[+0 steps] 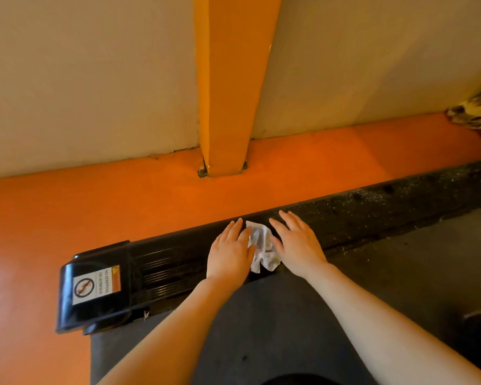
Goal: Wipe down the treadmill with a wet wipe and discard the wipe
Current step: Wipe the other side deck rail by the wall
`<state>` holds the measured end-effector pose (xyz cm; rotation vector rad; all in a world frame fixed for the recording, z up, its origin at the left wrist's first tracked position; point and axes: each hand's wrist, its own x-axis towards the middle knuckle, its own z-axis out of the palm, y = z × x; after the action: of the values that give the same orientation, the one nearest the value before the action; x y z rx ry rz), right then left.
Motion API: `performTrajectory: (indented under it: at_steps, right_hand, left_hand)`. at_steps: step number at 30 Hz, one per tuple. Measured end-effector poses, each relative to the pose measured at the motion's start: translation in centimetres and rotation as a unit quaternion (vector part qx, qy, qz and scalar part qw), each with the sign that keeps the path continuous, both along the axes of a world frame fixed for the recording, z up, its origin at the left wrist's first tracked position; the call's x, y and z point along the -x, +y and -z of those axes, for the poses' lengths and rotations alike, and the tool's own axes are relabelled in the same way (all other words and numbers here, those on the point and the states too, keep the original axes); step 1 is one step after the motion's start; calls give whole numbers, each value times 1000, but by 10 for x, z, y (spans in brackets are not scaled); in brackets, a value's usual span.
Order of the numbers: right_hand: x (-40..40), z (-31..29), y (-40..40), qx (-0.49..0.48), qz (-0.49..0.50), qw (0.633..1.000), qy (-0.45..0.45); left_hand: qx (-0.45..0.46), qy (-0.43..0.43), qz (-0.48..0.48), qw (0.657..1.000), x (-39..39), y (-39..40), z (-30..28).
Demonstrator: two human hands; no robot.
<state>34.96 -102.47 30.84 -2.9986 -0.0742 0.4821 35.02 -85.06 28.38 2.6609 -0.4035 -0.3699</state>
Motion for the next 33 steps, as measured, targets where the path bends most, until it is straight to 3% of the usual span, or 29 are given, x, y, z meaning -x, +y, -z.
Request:
performTrajectory:
  at_steps: [9, 16, 23, 33]
  right_hand:
    - [-30, 11, -51, 15, -107, 994, 8]
    - [-45, 42, -123, -65, -77, 995, -2]
    - [-55, 57, -192, -125, -178, 976, 16]
    - [-80, 71, -259, -169, -322, 931, -11]
  left_hand:
    - [-10, 29, -75, 997, -5, -14, 22]
    - [-24, 58, -106, 992, -8, -44, 37]
    - [-78, -2, -200, 977, -8, -91, 42]
    - [-138, -20, -330, 934, 10, -153, 15]
